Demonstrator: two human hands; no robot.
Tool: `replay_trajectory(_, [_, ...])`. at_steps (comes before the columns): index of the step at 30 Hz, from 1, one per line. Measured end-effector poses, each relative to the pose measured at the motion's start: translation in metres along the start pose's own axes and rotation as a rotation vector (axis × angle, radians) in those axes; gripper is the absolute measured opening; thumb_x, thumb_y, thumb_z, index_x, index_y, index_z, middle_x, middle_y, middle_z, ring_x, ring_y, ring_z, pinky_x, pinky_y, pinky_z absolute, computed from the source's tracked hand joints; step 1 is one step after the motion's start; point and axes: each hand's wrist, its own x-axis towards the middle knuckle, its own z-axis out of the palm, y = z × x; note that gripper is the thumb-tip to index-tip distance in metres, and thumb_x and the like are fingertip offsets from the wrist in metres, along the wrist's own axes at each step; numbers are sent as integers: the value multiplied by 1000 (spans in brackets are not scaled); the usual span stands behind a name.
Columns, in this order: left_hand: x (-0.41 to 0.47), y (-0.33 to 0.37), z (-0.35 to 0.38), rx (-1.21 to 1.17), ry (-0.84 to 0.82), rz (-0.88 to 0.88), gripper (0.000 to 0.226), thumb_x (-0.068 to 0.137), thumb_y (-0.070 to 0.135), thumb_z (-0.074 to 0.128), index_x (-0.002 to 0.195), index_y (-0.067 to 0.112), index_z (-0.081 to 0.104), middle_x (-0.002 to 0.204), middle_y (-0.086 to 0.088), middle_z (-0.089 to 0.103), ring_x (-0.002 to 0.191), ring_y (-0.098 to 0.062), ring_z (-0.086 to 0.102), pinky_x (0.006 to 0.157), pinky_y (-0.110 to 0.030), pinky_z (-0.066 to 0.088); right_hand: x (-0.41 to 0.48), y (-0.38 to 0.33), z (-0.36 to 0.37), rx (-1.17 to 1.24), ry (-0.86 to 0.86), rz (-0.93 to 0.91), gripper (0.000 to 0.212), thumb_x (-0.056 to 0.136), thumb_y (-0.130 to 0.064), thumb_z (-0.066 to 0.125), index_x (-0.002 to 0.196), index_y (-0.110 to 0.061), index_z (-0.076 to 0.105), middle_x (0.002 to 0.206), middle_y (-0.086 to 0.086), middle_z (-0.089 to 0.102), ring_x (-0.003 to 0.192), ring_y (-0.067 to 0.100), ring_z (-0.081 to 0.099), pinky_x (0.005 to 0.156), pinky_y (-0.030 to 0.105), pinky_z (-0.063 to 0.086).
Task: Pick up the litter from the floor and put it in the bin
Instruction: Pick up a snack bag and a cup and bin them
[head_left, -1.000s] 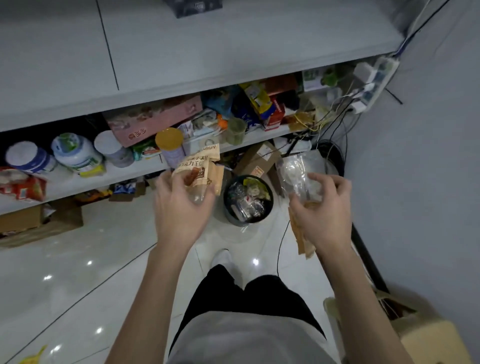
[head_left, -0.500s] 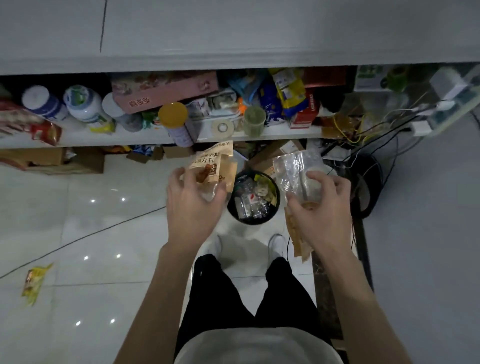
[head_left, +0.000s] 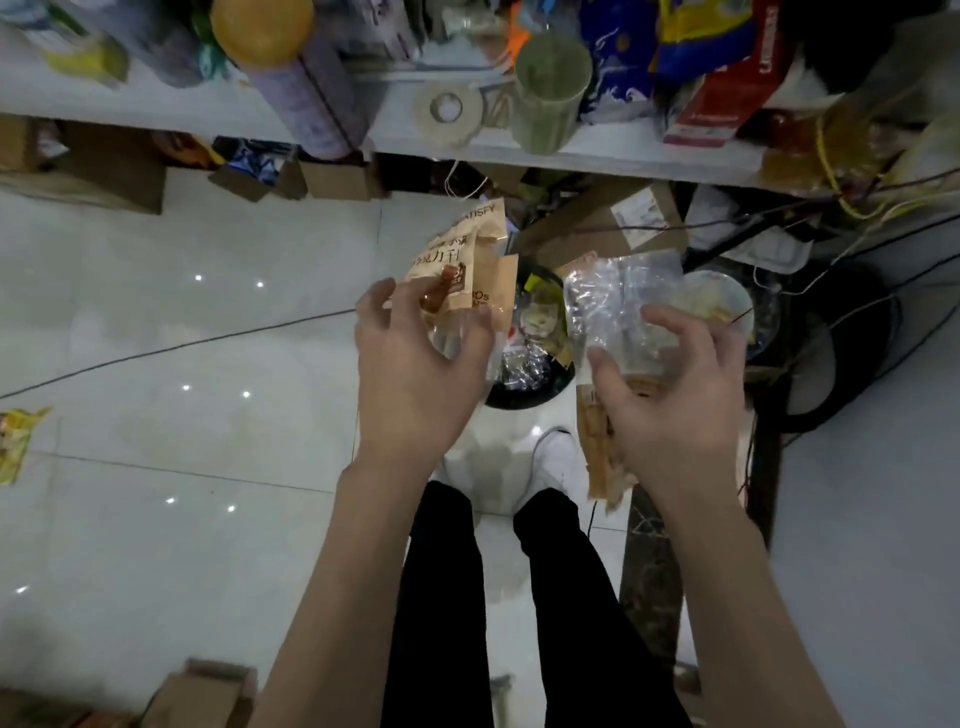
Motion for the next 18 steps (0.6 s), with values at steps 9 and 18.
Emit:
replay_trajectory(9, [60,-114,106,21,-25,-55,51,86,44,66,131,21,54,137,-6,39,125,-24,45,101,-29,39,54,95,127,41,-5,25,52,83,-38,77,129,-23,57,126,-3,37,96,-21,41,75,-11,24])
replay_trajectory(18, [111,-178,179,-60,-86,-68,65,81,56,70,133,22,51,140,-3,36,120,-12,44,90,-6,34,93,154,215,10,18,-6,63,76,-49,83,128,-25,58,133,2,38,119,10,48,100,6,36])
